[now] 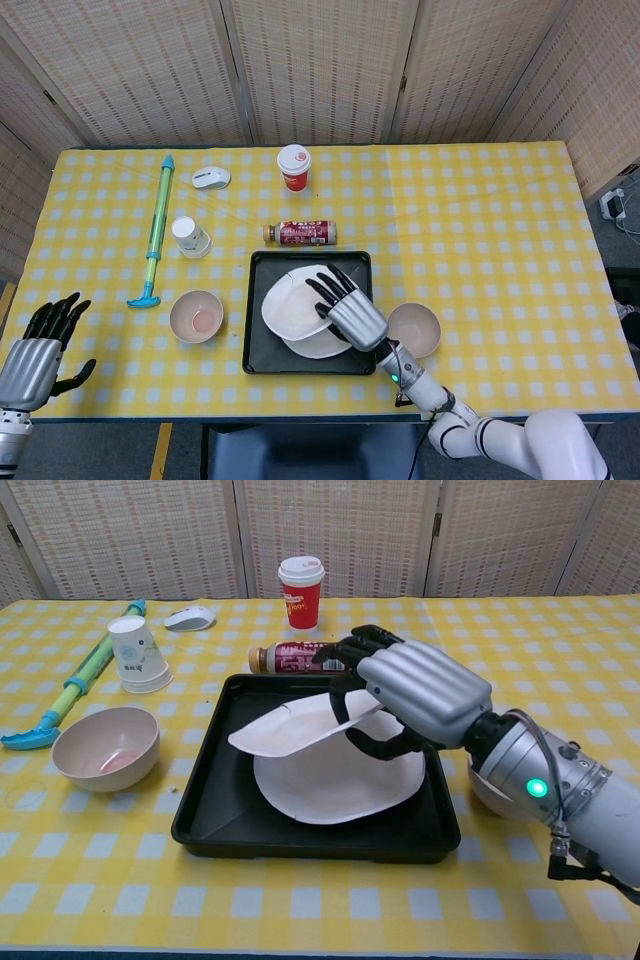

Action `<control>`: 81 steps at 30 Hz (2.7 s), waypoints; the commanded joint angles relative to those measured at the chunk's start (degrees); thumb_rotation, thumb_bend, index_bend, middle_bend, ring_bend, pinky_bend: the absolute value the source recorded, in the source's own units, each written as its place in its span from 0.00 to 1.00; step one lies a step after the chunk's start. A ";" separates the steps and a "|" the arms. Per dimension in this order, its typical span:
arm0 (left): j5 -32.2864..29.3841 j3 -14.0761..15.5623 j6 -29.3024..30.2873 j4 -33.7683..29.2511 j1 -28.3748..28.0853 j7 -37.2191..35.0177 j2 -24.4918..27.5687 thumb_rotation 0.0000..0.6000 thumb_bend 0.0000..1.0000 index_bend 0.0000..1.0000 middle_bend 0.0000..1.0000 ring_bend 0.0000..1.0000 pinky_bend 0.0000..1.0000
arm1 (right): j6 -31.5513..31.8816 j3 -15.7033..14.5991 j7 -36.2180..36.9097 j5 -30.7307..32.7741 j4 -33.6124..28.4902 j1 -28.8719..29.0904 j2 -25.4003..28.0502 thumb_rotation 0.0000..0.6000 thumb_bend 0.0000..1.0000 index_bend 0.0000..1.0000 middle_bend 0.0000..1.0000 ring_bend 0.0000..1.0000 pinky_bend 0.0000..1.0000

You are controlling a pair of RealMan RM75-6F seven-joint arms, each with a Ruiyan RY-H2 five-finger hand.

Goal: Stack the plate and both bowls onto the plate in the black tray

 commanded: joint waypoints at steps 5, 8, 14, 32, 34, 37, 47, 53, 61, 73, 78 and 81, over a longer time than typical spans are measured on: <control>1.15 0.18 0.36 0.63 -0.10 -0.67 -0.46 1.00 0.36 0.02 0.04 0.00 0.00 | -2.05 -0.76 -4.24 1.75 -3.36 -0.86 2.69 1.00 0.47 0.13 0.00 0.01 0.00; 1.08 0.28 0.01 0.64 -0.19 -0.32 -0.58 1.00 0.36 0.02 0.04 0.00 0.00 | -3.18 -1.13 -5.60 2.73 -5.67 -1.35 4.29 1.00 0.43 0.06 0.00 0.00 0.00; 0.92 0.34 -0.25 0.37 -0.23 0.24 -0.65 1.00 0.36 0.02 0.03 0.00 0.00 | -4.67 -1.48 -9.46 4.92 -11.74 -2.69 8.06 1.00 0.33 0.00 0.00 0.00 0.00; 0.47 0.30 -0.92 0.39 -0.46 1.14 -0.95 1.00 0.36 0.02 0.03 0.00 0.00 | -1.67 -7.07 -0.98 4.74 -31.59 -9.94 29.52 1.00 0.29 0.05 0.00 0.00 0.00; 0.40 0.28 -1.08 0.39 -0.54 1.53 -1.13 1.00 0.36 0.02 0.03 0.00 0.00 | 0.13 -8.96 2.37 2.61 -30.49 -11.28 31.26 1.00 0.28 0.23 0.00 0.00 0.00; 0.21 0.30 -1.41 0.36 -0.66 2.20 -1.43 1.00 0.36 0.02 0.03 0.00 0.00 | 5.12 -10.84 6.45 -1.06 -26.34 -13.72 31.35 1.00 0.28 0.40 0.00 0.00 0.00; -0.25 0.40 -2.89 0.37 -1.33 4.10 -2.41 1.00 0.36 0.02 0.03 0.00 0.00 | 10.20 -13.54 11.13 -4.49 -16.63 -18.21 29.02 1.00 0.28 0.51 0.01 0.00 0.00; -0.54 0.42 -3.25 0.44 -1.48 4.41 -2.48 1.00 0.36 0.02 0.03 0.00 0.00 | 7.03 -13.06 11.46 -3.15 -14.20 -18.02 27.54 1.00 0.29 0.52 0.01 0.00 0.00; -1.17 0.29 -3.50 0.39 -1.58 5.30 -2.46 1.00 0.46 0.05 0.03 0.00 0.00 | 3.24 -12.02 8.86 -2.75 -13.45 -16.43 26.62 1.00 0.33 0.52 0.01 0.00 0.00; -1.27 0.29 -3.24 0.28 -1.49 5.22 -2.31 1.00 0.55 0.05 0.03 0.00 0.00 | -1.16 -11.18 5.62 -1.94 -12.27 -14.69 24.83 1.00 0.47 0.55 0.05 0.00 0.00; -1.11 0.34 -3.06 0.33 -1.44 4.90 -2.24 1.00 0.56 0.04 0.03 0.00 0.00 | -0.51 -11.10 5.97 -2.03 -11.68 -14.98 24.29 1.00 0.48 0.59 0.08 0.00 0.00; -0.95 0.39 -3.02 0.39 -1.45 4.79 -2.26 1.00 0.56 0.04 0.03 0.00 0.00 | 0.63 -10.87 6.53 -2.29 -11.14 -15.22 23.89 1.00 0.48 0.62 0.10 0.01 0.00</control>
